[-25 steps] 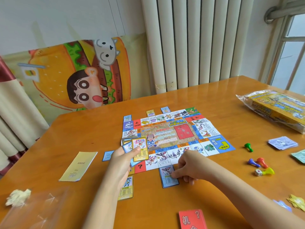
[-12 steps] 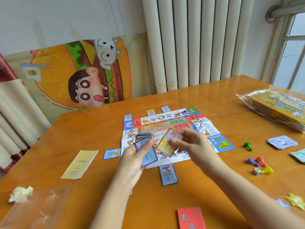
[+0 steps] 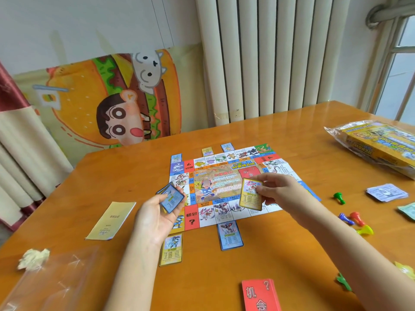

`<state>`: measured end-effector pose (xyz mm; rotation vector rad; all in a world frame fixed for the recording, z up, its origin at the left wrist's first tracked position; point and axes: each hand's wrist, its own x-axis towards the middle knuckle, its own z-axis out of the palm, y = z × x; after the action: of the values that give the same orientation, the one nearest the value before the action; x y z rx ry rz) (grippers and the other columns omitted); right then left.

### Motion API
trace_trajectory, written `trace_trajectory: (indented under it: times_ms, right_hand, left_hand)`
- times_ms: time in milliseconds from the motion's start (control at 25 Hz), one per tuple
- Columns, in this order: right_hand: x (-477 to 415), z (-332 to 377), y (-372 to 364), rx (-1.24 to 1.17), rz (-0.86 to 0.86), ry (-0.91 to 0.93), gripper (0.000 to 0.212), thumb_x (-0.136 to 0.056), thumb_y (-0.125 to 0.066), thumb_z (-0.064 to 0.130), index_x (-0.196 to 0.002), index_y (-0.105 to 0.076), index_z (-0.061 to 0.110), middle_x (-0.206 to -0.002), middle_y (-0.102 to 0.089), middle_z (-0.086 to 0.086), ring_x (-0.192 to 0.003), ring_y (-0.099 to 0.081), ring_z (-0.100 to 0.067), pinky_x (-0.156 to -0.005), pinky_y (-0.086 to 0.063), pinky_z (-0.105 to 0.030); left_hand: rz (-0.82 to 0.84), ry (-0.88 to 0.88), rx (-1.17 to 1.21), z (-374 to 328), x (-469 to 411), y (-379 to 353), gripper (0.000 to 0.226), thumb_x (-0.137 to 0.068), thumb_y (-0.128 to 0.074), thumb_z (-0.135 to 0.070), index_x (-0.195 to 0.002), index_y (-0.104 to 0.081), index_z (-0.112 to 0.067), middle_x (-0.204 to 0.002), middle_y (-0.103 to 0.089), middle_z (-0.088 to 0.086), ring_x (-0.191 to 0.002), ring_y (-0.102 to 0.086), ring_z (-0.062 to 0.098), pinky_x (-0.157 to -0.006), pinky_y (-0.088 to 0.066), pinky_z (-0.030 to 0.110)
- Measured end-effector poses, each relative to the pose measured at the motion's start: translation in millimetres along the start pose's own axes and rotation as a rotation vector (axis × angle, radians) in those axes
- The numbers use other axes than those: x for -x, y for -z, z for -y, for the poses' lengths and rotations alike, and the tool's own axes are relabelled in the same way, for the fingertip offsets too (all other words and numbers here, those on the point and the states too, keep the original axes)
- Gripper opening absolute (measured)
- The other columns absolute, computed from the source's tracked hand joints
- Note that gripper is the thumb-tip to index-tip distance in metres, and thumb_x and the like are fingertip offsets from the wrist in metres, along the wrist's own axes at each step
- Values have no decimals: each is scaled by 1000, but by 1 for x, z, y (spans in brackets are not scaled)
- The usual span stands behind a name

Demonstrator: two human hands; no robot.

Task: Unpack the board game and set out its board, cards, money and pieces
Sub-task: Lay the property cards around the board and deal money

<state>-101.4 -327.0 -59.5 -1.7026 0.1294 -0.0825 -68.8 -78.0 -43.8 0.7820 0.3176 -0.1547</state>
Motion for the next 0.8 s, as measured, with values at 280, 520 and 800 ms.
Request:
trace_trajectory:
  times_ms: [280,520,800]
  right_hand:
    - [-2,-6,-5,86,-2,44,13,-92,-59,7,-90,-66,17,-56,-58,10,-48,-43,-6,-52,-35,-20]
    - [7,-12,-35,35,183,104,7,-92,-59,6,-88,-60,2,-60,-63,5,-54,-55,-10,-54,-45,-20]
    - [5,-5,-76,252,331,143,15,-87,-69,16,-74,-63,12,-67,-66,-2,-53,-56,-6,-53,-43,-19]
  left_hand:
    - [-146,-198,-170,-9,-8,11,7,-87,-63,-9,-89,-59,-14,-90,-62,3,-86,-59,14,-55,-54,21]
    - [-177,-227,-310,-18,-5,15,13,-82,-70,-13,-85,-57,-14,-83,-64,4,-81,-60,15,-60,-45,24]
    - [-199,-169,-303,-22,-15,28,11,-84,-67,-8,-85,-56,-11,-83,-64,7,-78,-61,16,-46,-49,20]
